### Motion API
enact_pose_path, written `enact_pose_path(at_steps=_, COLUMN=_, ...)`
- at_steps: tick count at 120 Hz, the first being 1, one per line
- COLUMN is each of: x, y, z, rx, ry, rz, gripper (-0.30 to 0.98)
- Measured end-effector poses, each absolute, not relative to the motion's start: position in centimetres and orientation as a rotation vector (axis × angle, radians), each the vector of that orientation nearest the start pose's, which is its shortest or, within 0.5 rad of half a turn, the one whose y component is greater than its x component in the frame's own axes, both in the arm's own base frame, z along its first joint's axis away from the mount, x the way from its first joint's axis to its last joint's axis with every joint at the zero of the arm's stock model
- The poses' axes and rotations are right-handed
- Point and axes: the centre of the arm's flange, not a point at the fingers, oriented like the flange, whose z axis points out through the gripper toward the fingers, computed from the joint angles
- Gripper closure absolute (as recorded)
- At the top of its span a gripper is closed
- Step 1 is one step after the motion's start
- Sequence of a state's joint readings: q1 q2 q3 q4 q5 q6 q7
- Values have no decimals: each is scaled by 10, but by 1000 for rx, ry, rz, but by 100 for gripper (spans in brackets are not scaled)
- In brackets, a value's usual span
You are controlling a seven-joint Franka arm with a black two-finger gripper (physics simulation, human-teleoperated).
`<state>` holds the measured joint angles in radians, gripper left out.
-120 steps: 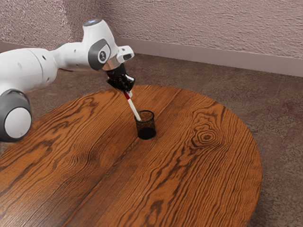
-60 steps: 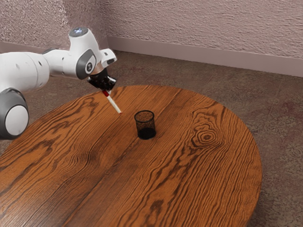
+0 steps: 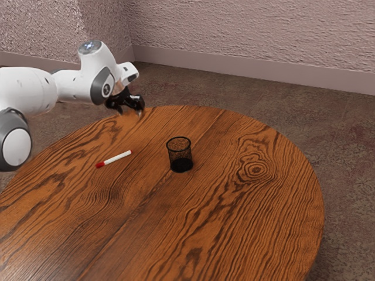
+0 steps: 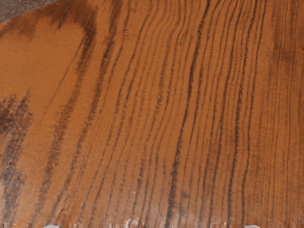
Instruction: Take the marker out of the pen holder and place it to the left of the pen holder.
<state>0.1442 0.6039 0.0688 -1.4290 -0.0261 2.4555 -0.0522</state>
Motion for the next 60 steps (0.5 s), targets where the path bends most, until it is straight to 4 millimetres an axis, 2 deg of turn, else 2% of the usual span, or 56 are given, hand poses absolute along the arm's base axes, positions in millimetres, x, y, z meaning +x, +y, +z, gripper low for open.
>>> enact_pose_path(at_steps=18, x=725, y=127, z=425, rx=-3061, ry=-376, rz=-519, gripper=10)
enact_pose_path(at_steps=40, x=702, y=83, z=474, rx=-3138, ry=-291, rz=-340, gripper=4)
enact_pose_path(at_steps=48, x=688, y=70, z=504, rx=-3150, ry=-263, rz=-302, gripper=3)
enact_pose_path(at_steps=55, x=678, y=60, z=546, rx=-3151, ry=-239, rz=-323, gripper=2)
enact_pose_path(at_steps=60, x=673, y=56, z=561, rx=-3155, ry=-228, rz=-308, gripper=2)
